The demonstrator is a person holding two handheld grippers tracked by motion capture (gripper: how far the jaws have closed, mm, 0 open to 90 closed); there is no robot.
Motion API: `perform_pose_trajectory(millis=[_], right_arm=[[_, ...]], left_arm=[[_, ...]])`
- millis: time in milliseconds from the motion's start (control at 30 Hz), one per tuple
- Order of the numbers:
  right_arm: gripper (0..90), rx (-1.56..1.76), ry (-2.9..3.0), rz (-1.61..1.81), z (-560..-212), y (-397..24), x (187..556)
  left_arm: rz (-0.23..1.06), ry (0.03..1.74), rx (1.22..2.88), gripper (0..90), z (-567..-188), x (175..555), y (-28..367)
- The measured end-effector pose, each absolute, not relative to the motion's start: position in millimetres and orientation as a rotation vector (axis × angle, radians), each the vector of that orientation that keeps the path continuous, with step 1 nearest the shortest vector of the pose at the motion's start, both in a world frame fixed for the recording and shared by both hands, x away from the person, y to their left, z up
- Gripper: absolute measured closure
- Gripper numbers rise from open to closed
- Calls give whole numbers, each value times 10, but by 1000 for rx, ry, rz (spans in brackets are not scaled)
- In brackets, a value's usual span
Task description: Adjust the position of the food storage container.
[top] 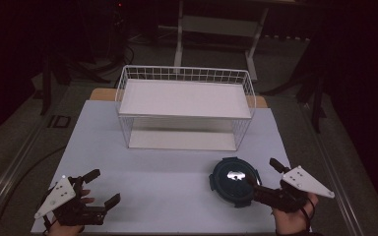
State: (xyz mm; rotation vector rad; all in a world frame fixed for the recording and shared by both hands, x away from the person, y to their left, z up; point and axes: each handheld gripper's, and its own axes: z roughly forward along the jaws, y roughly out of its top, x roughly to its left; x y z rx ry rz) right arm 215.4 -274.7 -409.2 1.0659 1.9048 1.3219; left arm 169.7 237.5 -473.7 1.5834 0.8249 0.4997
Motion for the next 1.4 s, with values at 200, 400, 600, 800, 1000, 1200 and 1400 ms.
perform_pose_trajectory(millis=[200,400,600,800,1000,1200,1400], right_arm=[[108,1117,1897,1316,-4146,-2795,2301],[184,1144,1921,1241,-4268,-2900,2438],[326,1210,1940,1167,-4421,-3030,2552],[593,1225,2010,1079,-4576,-3126,2638],[815,1259,2056,1016,-4702,-3179,2678],[900,1333,2108,962,-4848,-3223,2715],[900,1368,2140,973,-4924,-3217,2710]], left_arm=[[498,826,1582,0,-4739,1698,2375],[498,826,1583,0,-4742,1697,2374],[499,827,1586,0,-4745,1701,2373],[500,827,1584,0,-4743,1697,2371],[499,825,1590,0,-4748,1702,2372],[497,826,1594,0,-4751,1703,2367],[499,826,1595,0,-4751,1704,2365]])
